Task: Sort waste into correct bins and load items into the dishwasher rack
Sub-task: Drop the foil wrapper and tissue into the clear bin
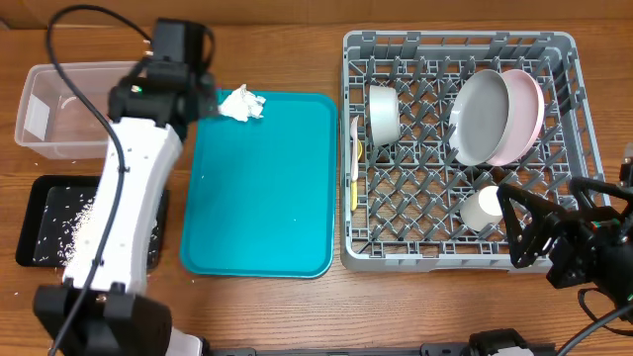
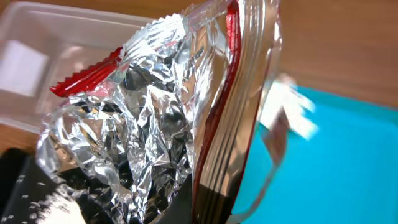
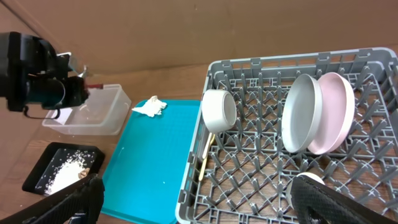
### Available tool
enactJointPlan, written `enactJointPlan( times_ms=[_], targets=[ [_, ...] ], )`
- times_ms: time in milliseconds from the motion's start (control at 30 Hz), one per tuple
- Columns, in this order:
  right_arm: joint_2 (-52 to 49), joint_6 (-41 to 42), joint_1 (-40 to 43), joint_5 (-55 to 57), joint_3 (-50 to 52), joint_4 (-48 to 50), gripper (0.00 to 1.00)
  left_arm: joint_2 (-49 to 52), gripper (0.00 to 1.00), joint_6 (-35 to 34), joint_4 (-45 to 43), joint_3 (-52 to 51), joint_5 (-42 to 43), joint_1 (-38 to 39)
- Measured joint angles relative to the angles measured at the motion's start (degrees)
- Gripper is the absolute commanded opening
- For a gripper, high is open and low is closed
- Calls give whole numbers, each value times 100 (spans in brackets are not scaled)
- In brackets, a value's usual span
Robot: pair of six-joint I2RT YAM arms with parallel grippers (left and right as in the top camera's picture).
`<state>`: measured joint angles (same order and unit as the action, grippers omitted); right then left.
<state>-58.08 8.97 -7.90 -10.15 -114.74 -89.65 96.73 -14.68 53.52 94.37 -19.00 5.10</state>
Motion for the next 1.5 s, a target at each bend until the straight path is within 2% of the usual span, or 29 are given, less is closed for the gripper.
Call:
enactJointPlan(
  times_ms=[67,100,133,167,200,300,400,600,700,833,933,967,1000,1033,1067,1167,1267,1300,1333,1500],
  targets=[
    [0,-2,0,7,0,-26,100,326,26,-31,-247,-4,-118,-398],
    [0,-4,0,9,0,-42,100,490,36,-61,-352,-4,-144,-566],
    [0,-2,0,17,-2,-61,100,651,72,-116,-433,-15,-142,-741],
    [0,0,0,52,0,-90,100,772,91,-181,-490,-37,-92,-929],
    [0,-2,0,61,0,-98,100,804,100,-201,-511,-39,-2,-1005],
    [0,0,0,98,0,-101,100,809,100,-214,-391,57,892,-1082],
    [0,-2,0,120,0,-98,100,809,98,-142,-341,155,1377,-855],
    [0,0,0,232,0,-103,100,944,95,160,-922,192,907,304],
    [0,-2,0,291,0,-109,100,1360,95,286,-1394,238,649,568],
    [0,-4,0,310,-2,-129,100,2267,90,330,-2208,258,509,525],
    [0,-2,0,313,0,-131,100,2800,89,332,-2426,258,553,476],
    [0,0,0,313,0,-129,100,2905,82,332,-2490,256,590,470],
    [0,-4,0,313,0,-131,100,2999,72,332,-2581,256,651,466],
    [0,-2,0,310,0,-129,100,3040,52,326,-2618,256,686,466],
    [0,0,0,310,0,-129,100,3064,4,356,-2684,256,754,466],
    [0,-2,0,313,0,-210,100,3064,4,387,-2380,267,1106,466],
    [0,-2,0,310,-2,-251,100,2955,4,330,-1176,459,1307,466],
    [0,-2,0,315,-2,-254,100,2594,4,258,-446,564,1397,466],
    [0,-2,0,310,0,-258,100,2321,4,254,-229,588,1410,466],
    [0,-2,0,313,0,-264,100,496,4,214,81,890,817,382]
  ],
)
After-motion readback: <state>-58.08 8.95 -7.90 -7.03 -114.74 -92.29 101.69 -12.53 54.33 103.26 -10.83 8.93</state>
